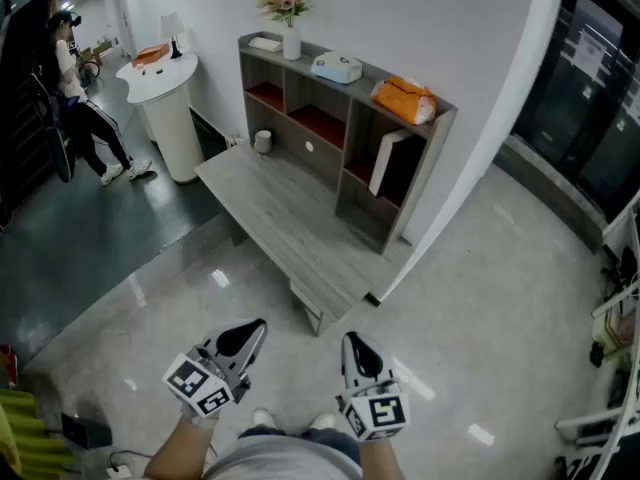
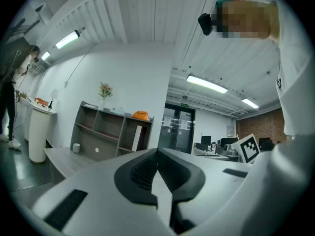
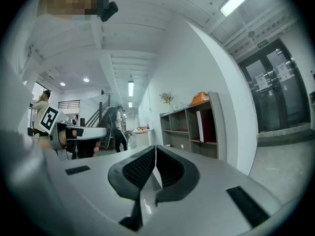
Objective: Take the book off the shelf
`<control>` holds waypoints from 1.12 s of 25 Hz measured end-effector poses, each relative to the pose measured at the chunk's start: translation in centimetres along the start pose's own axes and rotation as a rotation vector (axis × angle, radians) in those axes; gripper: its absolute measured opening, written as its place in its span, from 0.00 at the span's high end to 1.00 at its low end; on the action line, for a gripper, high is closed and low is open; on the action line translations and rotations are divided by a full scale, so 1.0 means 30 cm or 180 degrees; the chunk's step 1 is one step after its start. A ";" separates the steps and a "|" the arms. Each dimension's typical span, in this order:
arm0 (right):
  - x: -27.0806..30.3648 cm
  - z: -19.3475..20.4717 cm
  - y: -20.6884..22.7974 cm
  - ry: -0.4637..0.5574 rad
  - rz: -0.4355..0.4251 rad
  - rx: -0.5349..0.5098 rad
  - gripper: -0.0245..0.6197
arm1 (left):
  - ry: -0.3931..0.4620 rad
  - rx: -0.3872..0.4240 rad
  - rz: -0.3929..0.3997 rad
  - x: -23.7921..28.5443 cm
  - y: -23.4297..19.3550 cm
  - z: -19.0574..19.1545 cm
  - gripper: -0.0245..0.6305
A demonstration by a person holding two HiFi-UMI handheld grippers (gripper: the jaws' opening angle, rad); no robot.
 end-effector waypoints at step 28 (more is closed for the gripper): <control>0.121 0.021 0.386 0.0102 -0.0005 0.0251 0.93 | -0.0200 0.0125 -0.0123 0.431 -0.077 0.070 0.94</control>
Point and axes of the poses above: the fingertips, and each gripper's own axes: x forward along the fingers, y to its right, z out of its underside, the point moved 3 cm from there along -x, backward along the fingers, and after that the axes turned 4 degrees about -x, right-handed, at the moved point
